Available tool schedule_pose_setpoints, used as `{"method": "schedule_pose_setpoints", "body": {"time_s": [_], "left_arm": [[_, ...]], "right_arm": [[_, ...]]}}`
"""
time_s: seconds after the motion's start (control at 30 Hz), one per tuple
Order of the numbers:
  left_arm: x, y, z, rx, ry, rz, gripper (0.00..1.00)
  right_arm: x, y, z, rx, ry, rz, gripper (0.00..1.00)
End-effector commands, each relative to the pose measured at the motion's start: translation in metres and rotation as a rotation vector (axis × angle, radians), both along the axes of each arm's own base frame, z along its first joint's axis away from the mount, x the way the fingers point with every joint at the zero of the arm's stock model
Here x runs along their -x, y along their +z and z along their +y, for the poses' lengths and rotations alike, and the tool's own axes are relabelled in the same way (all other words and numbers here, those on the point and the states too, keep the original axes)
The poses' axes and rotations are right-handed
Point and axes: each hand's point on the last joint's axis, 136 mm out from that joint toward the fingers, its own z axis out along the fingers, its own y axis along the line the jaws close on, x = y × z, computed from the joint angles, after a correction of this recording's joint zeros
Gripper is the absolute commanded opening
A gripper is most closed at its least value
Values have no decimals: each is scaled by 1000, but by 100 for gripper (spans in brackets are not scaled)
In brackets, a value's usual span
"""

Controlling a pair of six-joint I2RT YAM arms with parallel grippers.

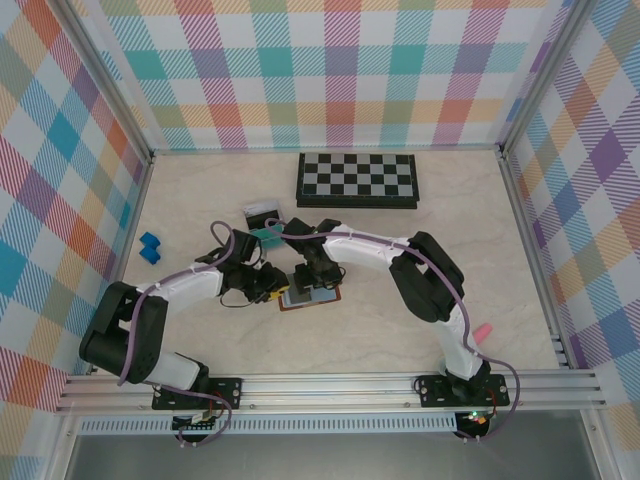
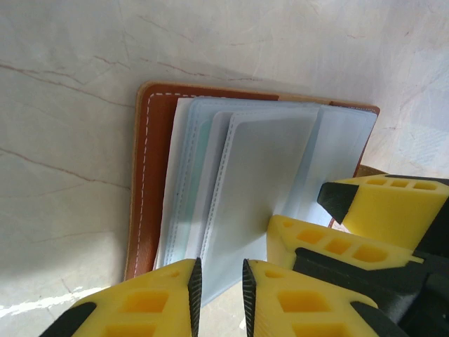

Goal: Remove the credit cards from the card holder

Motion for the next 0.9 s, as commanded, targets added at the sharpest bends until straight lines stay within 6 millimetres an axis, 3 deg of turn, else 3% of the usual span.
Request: {"method": "schedule_pose_setpoints", "body": {"time_s": [0.0,0.87], "left_arm": [[-2,0,-7,21,-11,-3,24],[-2,-13,-11,29,1,32,24]], "right_arm": [[22,-26,-22,84,-20,100,58],[23,-27,-21,77,-26,107,56]]}}
